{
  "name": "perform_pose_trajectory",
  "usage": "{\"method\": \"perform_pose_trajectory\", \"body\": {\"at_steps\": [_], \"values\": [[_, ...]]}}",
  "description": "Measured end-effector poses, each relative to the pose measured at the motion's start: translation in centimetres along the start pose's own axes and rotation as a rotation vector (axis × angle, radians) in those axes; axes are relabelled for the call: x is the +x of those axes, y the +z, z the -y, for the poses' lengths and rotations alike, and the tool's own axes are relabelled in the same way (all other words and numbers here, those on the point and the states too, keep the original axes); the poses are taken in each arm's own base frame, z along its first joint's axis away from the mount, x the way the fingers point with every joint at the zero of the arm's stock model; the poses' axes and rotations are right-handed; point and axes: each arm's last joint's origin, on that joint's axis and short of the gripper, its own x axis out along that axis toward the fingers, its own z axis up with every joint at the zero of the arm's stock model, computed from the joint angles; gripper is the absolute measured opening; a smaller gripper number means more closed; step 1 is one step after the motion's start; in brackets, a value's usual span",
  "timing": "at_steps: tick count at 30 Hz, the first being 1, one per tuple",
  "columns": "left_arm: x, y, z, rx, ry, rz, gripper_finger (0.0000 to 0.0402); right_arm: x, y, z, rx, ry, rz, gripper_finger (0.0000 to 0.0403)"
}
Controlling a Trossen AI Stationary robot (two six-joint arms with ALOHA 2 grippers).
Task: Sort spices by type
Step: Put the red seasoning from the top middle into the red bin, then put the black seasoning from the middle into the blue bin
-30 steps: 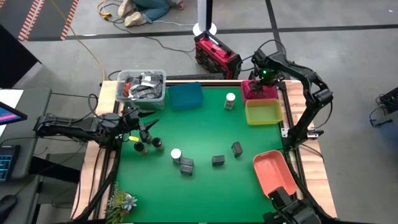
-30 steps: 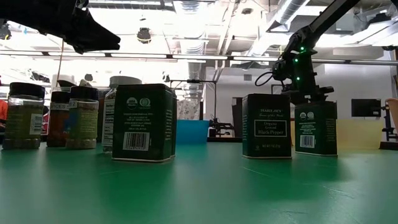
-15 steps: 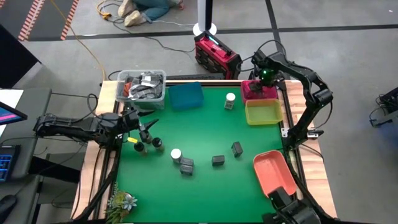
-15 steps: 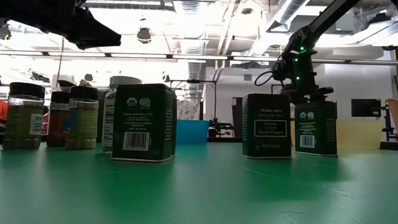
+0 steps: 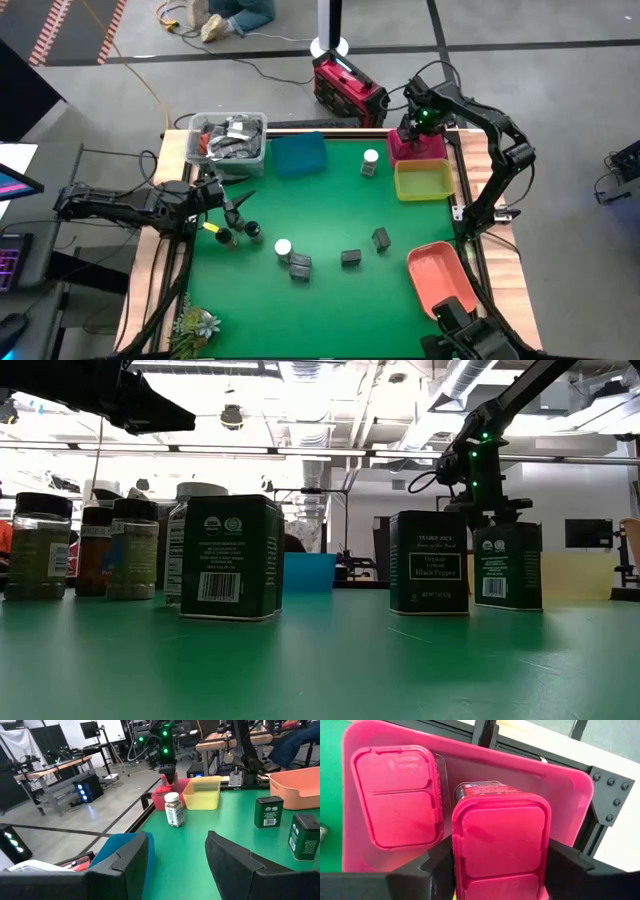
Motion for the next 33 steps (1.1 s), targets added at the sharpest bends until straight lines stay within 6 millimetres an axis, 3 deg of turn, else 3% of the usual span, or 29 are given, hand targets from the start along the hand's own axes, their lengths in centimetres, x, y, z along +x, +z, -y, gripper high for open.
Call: {"method": "perform_pose_trajectory", "body": {"at_steps": [6, 11, 18, 24, 28, 33], "values": [[0.0, 0.0, 0.0, 0.016, 0.001, 0.003, 0.0188, 0.0, -0.3, -0.2, -0.005, -0.003, -0.022, 0.0265], [0.0, 0.2, 0.0, 0.034, 0.003, 0.017, 0.0188, -0.2, -0.2, -1.0, -0.028, 0.009, 0.009, 0.0286], [0.0, 0.1, 0.0, 0.040, 0.002, 0.011, 0.0188, -0.1, -0.1, -0.5, 0.017, 0.004, 0.006, 0.0316], [0.0, 0.2, 0.0, 0.054, 0.003, 0.016, 0.0188, -3.1, 0.7, -0.5, 0.016, 0.013, 0.035, 0.0323], [0.0, 0.2, 0.0, 0.041, 0.003, 0.016, 0.0188, -6.0, 1.2, -2.5, -0.036, 0.046, 0.136, 0.0322], [0.0, 0.1, 0.0, 0.005, 0.001, 0.008, 0.0188, -7.6, -0.4, -7.8, -0.247, 0.090, 0.200, 0.0322]]}}
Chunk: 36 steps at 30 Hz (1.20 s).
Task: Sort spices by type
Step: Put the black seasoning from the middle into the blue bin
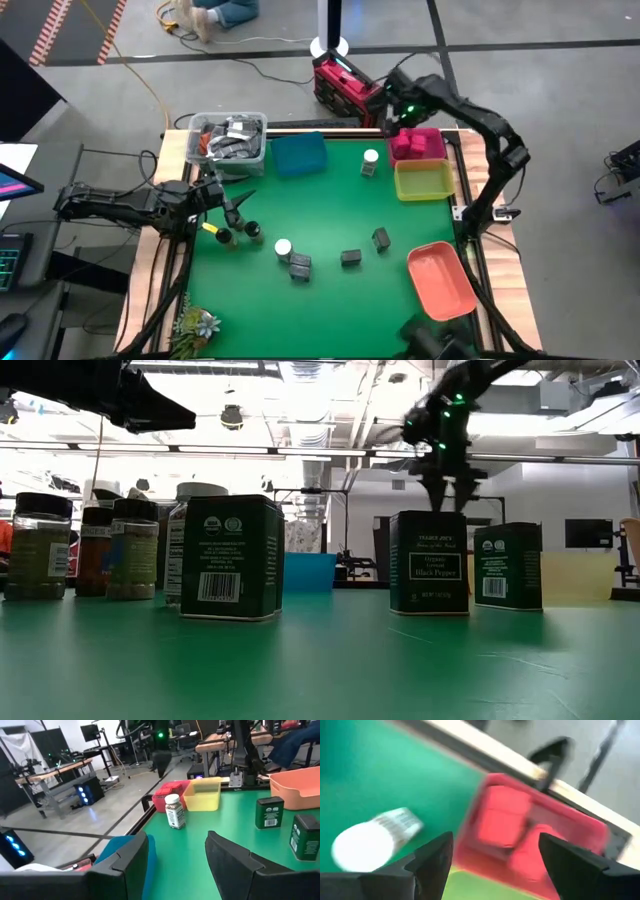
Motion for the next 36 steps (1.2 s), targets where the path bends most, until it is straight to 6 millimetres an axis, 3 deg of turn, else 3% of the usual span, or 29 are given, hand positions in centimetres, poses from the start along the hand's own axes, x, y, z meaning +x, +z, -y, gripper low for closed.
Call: {"method": "perform_pose_trajectory", "body": {"at_steps": [6, 12, 15, 27, 36], "values": [[0.0, 0.0, 0.0, -0.045, -0.007, -0.001, 0.0188, -1.6, -1.2, -7.1, -0.273, 0.084, 0.104, 0.0322], [0.0, 0.1, 0.2, -0.072, -0.065, 0.011, 0.0188, -2.7, -2.7, -10.7, -0.510, 0.117, 0.149, 0.0322], [0.0, 0.1, 0.2, -0.073, -0.064, 0.013, 0.0188, -2.8, -2.8, -11.0, -0.538, 0.121, 0.159, 0.0321], [0.0, 0.1, 0.2, -0.066, -0.063, 0.012, 0.0188, -1.4, -1.7, -9.0, -0.587, 0.142, 0.150, 0.0321], [0.0, 0.2, 0.1, -0.052, -0.060, 0.029, 0.0188, -1.5, -1.7, -9.5, -0.595, 0.186, 0.173, 0.0321]]}}
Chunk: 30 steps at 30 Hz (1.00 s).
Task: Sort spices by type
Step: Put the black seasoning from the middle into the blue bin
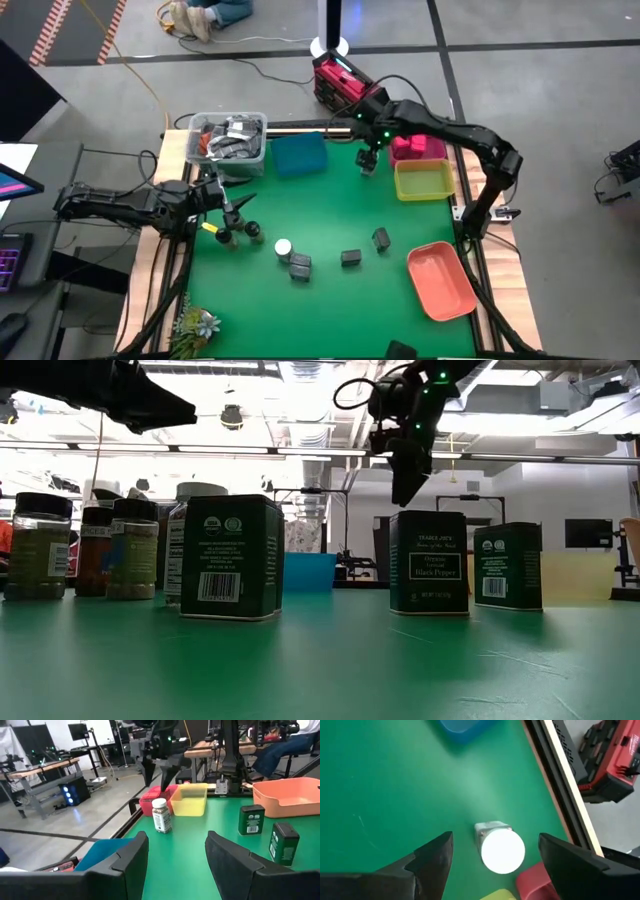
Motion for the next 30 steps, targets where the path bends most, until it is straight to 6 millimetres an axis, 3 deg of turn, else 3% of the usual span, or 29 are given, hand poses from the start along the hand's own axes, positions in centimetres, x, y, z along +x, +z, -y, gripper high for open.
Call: {"method": "perform_pose_trajectory", "body": {"at_steps": [5, 13, 17, 22, 30], "values": [[0.4, 1.2, 0.0, 0.034, -0.001, -0.014, 0.0184, -0.4, 0.7, -2.3, -0.060, 0.006, 0.055, 0.0321], [2.7, 4.7, 1.0, 0.096, -0.089, -0.251, 0.0169, -1.1, 1.4, -7.3, -0.192, -0.037, 0.119, 0.0321], [4.3, 4.7, 2.0, 0.112, -0.137, -0.410, 0.0168, -1.5, 1.2, -9.6, -0.245, -0.070, 0.129, 0.0321], [6.1, 4.6, 2.9, 0.130, -0.138, -0.475, 0.0168, -2.0, 1.1, -11.7, -0.287, -0.096, 0.162, 0.0321], [6.5, 4.0, 4.1, 0.062, -0.181, -0.531, 0.0168, -6.3, -0.5, -13.8, -0.256, -0.087, 0.252, 0.0321]]}}
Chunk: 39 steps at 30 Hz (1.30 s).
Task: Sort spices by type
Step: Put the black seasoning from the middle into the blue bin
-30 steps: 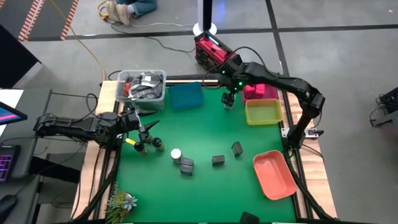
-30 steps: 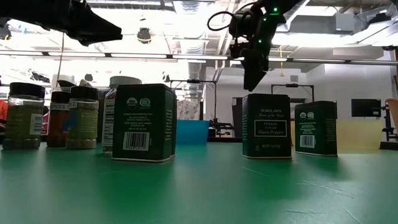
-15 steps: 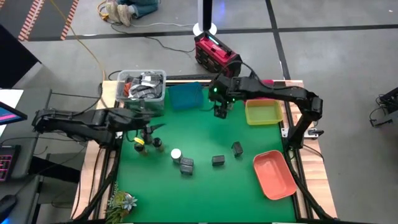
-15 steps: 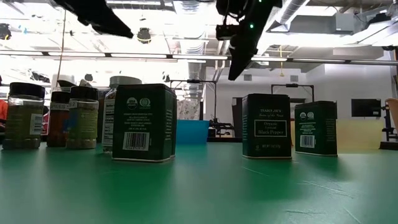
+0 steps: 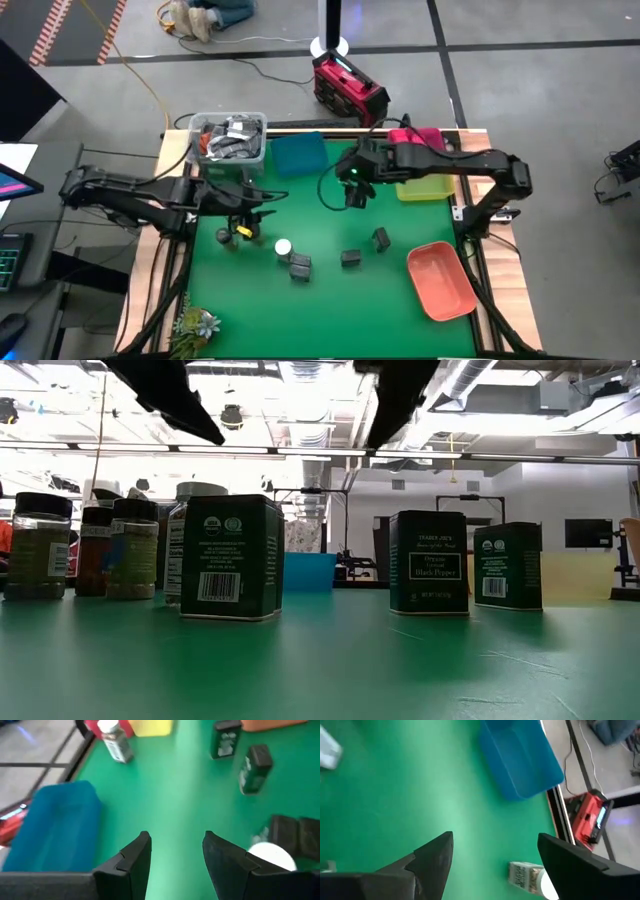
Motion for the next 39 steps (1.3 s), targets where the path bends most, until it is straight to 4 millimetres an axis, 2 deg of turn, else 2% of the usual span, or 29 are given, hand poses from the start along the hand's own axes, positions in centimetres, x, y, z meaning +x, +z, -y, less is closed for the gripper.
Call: {"method": "perform_pose_trajectory", "body": {"at_steps": [5, 14, 19, 27, 35, 39], "values": [[-0.3, -0.2, 1.0, -0.016, -0.042, 0.000, 0.0168, -1.8, -0.5, -1.4, 0.013, 0.030, 0.071, 0.0321], [-0.5, -0.2, 1.6, -0.006, -0.043, 0.009, 0.0168, -2.7, -3.2, -3.7, 0.076, 0.064, 0.142, 0.0321], [-0.5, -0.2, 1.6, 0.004, -0.043, 0.010, 0.0168, -3.4, -3.9, -6.1, 0.073, 0.119, 0.162, 0.0321], [-0.5, -0.2, 1.6, 0.013, -0.043, 0.009, 0.0168, -2.7, -3.8, -10.7, -0.002, 0.188, 0.155, 0.0321], [-0.5, -0.1, 1.5, 0.042, -0.018, 0.021, 0.0168, -2.0, -3.7, -13.6, 0.003, 0.223, 0.094, 0.0321], [-0.5, 0.2, 1.3, 0.078, 0.016, 0.047, 0.0168, -1.0, -3.8, -14.7, 0.006, 0.258, 0.006, 0.0321]]}}
